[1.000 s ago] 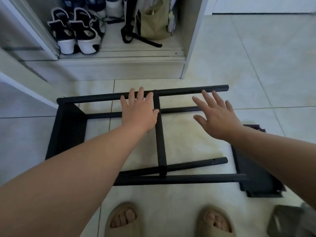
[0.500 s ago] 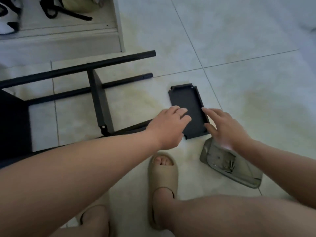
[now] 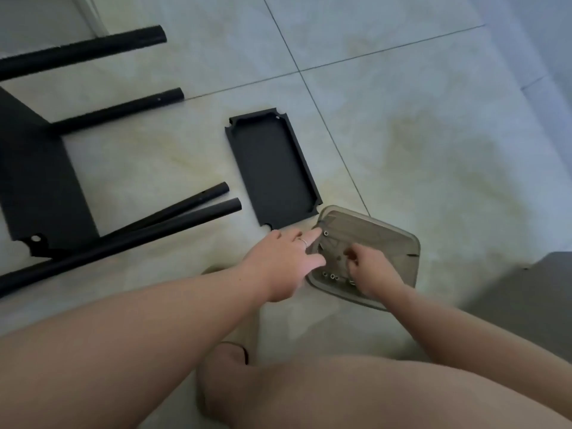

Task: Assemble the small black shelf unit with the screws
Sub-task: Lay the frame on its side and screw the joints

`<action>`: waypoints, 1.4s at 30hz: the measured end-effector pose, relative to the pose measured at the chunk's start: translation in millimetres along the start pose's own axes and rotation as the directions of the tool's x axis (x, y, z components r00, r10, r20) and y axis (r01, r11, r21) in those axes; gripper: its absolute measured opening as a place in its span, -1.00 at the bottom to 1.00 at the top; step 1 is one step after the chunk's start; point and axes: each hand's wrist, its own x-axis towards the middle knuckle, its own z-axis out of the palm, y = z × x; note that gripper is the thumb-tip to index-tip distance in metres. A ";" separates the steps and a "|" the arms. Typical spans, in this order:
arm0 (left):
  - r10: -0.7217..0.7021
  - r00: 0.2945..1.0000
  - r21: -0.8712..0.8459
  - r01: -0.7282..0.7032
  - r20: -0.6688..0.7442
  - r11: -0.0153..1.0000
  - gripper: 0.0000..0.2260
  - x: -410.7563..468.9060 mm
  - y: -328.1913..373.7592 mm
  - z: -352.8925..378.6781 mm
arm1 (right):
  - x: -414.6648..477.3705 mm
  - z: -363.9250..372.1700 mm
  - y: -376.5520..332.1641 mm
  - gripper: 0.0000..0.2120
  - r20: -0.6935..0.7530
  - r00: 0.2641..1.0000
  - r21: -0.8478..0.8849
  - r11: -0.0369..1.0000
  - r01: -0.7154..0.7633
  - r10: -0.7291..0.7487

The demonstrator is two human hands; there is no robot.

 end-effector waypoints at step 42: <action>-0.144 0.989 0.070 0.142 0.017 0.987 -0.59 -48.9 -26.5 -22.7 | -3.1 -17.3 -43.9 -0.72 -0.270 0.959 0.494 0.842 0.219 -0.090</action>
